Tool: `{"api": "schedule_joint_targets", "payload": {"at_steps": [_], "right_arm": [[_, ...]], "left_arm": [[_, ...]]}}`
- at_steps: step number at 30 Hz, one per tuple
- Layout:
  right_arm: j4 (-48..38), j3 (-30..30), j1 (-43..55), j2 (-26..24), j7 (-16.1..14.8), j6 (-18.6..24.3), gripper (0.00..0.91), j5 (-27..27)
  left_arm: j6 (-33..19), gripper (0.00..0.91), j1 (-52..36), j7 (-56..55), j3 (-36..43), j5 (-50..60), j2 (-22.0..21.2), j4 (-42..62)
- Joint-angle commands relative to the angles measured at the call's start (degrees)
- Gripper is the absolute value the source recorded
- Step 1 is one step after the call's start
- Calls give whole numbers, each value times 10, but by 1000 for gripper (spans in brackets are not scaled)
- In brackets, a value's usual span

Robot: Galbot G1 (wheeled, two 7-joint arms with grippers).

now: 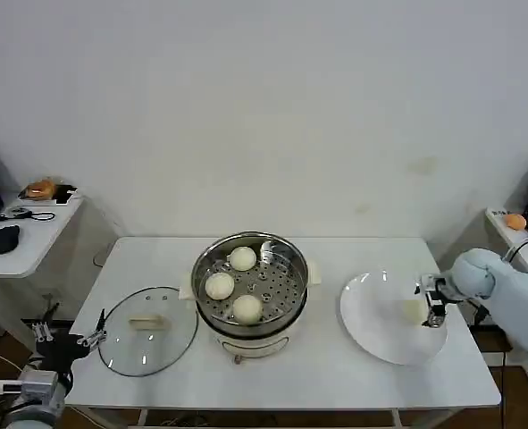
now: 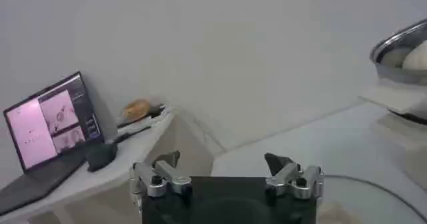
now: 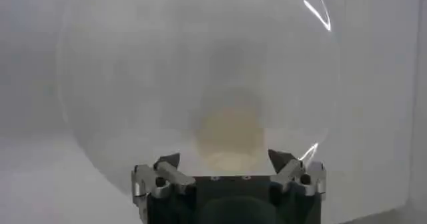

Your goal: Take steamed baozi put them in steamer then cover it.

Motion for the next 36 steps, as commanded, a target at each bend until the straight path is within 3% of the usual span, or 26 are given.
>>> {"api": "schedule_joint_targets", "payload": {"at_steps": [1, 12, 19, 24, 29, 36], "right_arm": [[-47, 11, -8, 41, 3, 1, 856, -15], [-42, 10, -6, 36, -16, -10, 645, -17], [-18, -2, 16, 17, -29, -16, 645, -2], [28, -52, 79, -11, -33, -28, 645, 32], [103, -107, 192, -37, -28, -51, 645, 111], [186, -213, 345, -14, -11, -99, 655, 232]], "left_arm": [[1, 907, -1, 0, -6, -10, 1, 3], [1, 907, -1, 1, -7, -9, -1, 2], [2, 907, 0, 1, -9, -9, 0, -2], [2, 907, 0, 2, -11, -10, 3, -4], [4, 907, -7, 3, -9, -17, 8, -4], [-25, 907, -30, 7, -11, -165, 26, 15]]}}
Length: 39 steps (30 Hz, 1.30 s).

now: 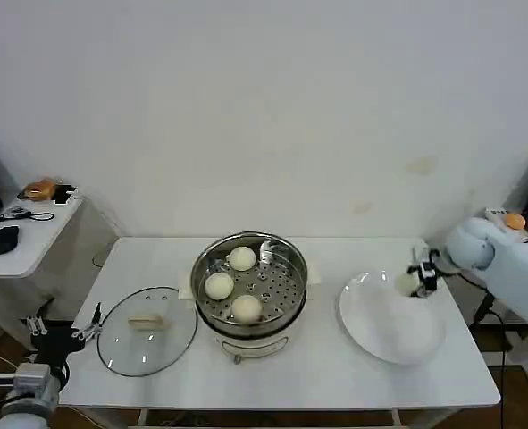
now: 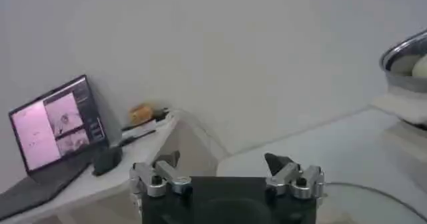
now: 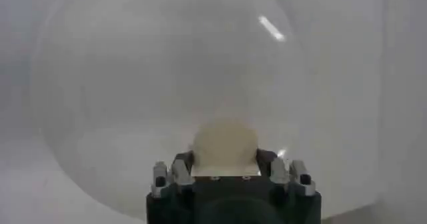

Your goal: Take steamed baozi put them in steamer then cover it.

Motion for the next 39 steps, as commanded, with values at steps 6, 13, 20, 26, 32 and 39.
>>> {"api": "schedule_joint_targets", "payload": {"at_steps": [6, 13, 20, 26, 32, 39], "right_arm": [[186, -196, 287, 48, 43, -95, 655, 243], [193, -221, 323, 133, 90, -148, 655, 333], [178, -229, 296, 201, 149, -201, 665, 390], [140, -228, 255, 254, 169, -216, 665, 383], [81, -229, 205, 291, 176, -222, 665, 350], [40, -226, 176, 313, 172, -223, 665, 334]], "left_arm": [[-49, 907, -19, -2, 13, -178, 14, 23], [-54, 907, -19, -3, 37, -149, 4, 23], [-52, 907, -18, -4, 34, -124, 0, 21], [-53, 907, -18, -2, 35, -119, -6, 21], [-53, 907, -17, -1, 31, -112, -7, 20], [-54, 907, -15, 2, 28, -108, -5, 21]]}}
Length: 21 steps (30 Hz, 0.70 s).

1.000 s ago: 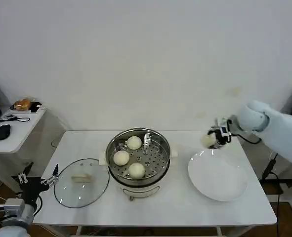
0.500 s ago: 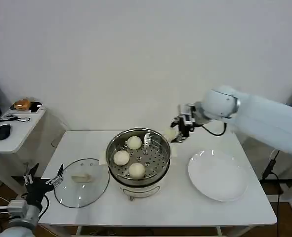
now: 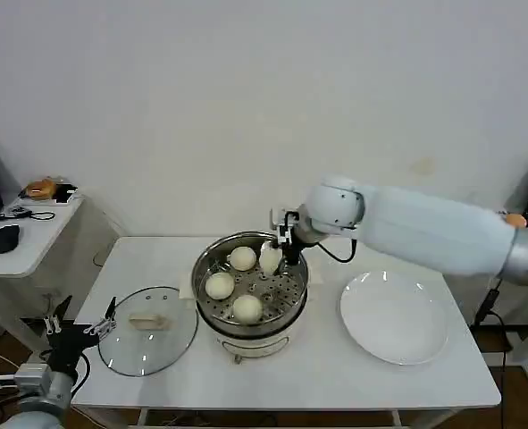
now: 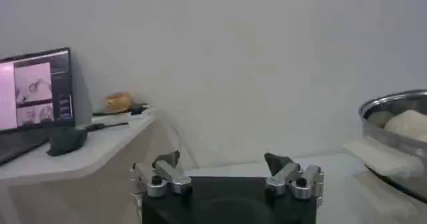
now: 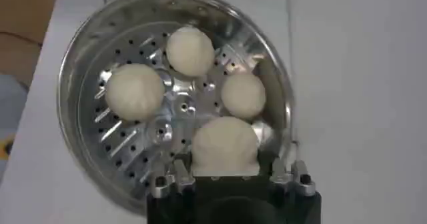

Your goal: Take steamed baozi put them in steamer then cover it.

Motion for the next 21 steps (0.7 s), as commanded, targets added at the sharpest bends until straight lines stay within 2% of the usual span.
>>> {"api": "schedule_joint_targets", "payload": {"at_steps": [1, 17, 18, 19, 21], "right_arm": [[-56, -9, -42, 57, 13, -18, 665, -7], [-59, -10, -47, 54, 4, -16, 665, -26], [-60, -10, -47, 54, 2, -15, 705, -30], [-60, -10, -47, 53, 1, -15, 796, -33], [-60, -9, -47, 51, -4, -12, 907, -40]], "left_arm": [[-2, 907, 0, 1, -1, 4, 1, 5], [-2, 907, -2, 3, -1, 10, 3, 4], [-2, 907, -2, 4, -2, 10, 4, 4], [-2, 907, -1, 3, -3, 10, 4, 4], [-2, 907, 0, 3, -5, 10, 4, 4]]}}
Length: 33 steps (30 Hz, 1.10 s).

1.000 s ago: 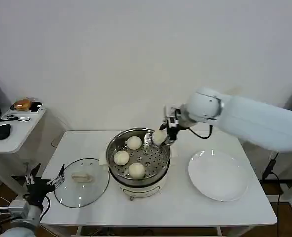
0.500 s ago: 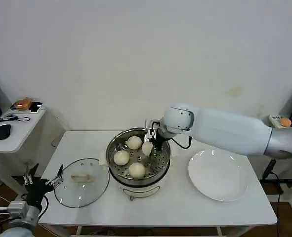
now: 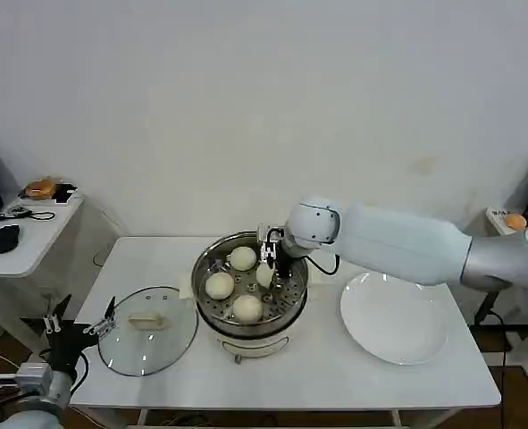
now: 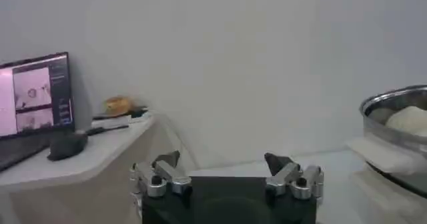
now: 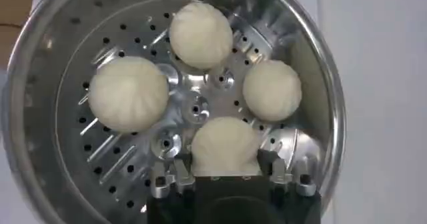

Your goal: Take steamed baozi put them in steamer then cover it.

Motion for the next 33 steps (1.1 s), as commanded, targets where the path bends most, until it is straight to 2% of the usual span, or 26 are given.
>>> {"api": "schedule_joint_targets", "payload": {"at_steps": [1, 9, 14, 16, 18, 19, 21, 22, 23, 25, 27, 28, 30, 31, 32, 33], "right_arm": [[-8, 1, -6, 6, -5, 0, 907, -21], [34, 36, 3, -25, 6, -1, 907, -16], [113, 77, 8, -86, 32, -1, 907, -6], [142, 88, 1, -109, 57, 1, 907, -4], [171, 113, -18, -140, 99, 5, 907, -7], [175, 118, -26, -145, 104, 5, 907, -8], [205, 170, -82, -186, 172, 14, 907, -9], [210, 186, -97, -194, 190, 20, 907, -16], [222, 211, -150, -216, 238, 34, 907, -10], [241, 289, -237, -234, 288, 84, 907, -14], [253, 384, -336, -241, 353, 137, 907, -17], [257, 443, -407, -235, 369, 177, 907, -44], [265, 503, -506, -221, 385, 217, 907, -74], [271, 605, -576, -202, 389, 234, 907, -95], [274, 628, -618, -189, 389, 249, 907, -116], [276, 689, -678, -167, 385, 268, 907, -150]], "left_arm": [[0, 907, 2, 0, -4, 0, 1, 0], [0, 907, 3, -1, -7, 3, 0, -1], [1, 907, 3, -1, -7, 4, 0, -2], [2, 907, 3, -1, -6, 5, -1, -2], [2, 907, 3, -1, -5, 6, -2, -3], [2, 907, 3, -1, -5, 7, -2, -3], [2, 907, 4, -1, -3, 10, -5, -4], [2, 907, 5, -1, -3, 11, -6, -4], [2, 907, 6, -1, -2, 12, -6, -4], [1, 907, 6, -1, -1, 16, -8, -5], [1, 907, 6, -1, 1, 19, -9, -6], [1, 907, 6, -1, 3, 23, -11, -8], [-1, 907, 6, 0, 4, 26, -14, -8], [-2, 907, 6, 0, 6, 27, -16, -9], [-3, 907, 7, -1, 8, 29, -17, -9], [-5, 907, 7, -1, 9, 35, -19, -8]]}}
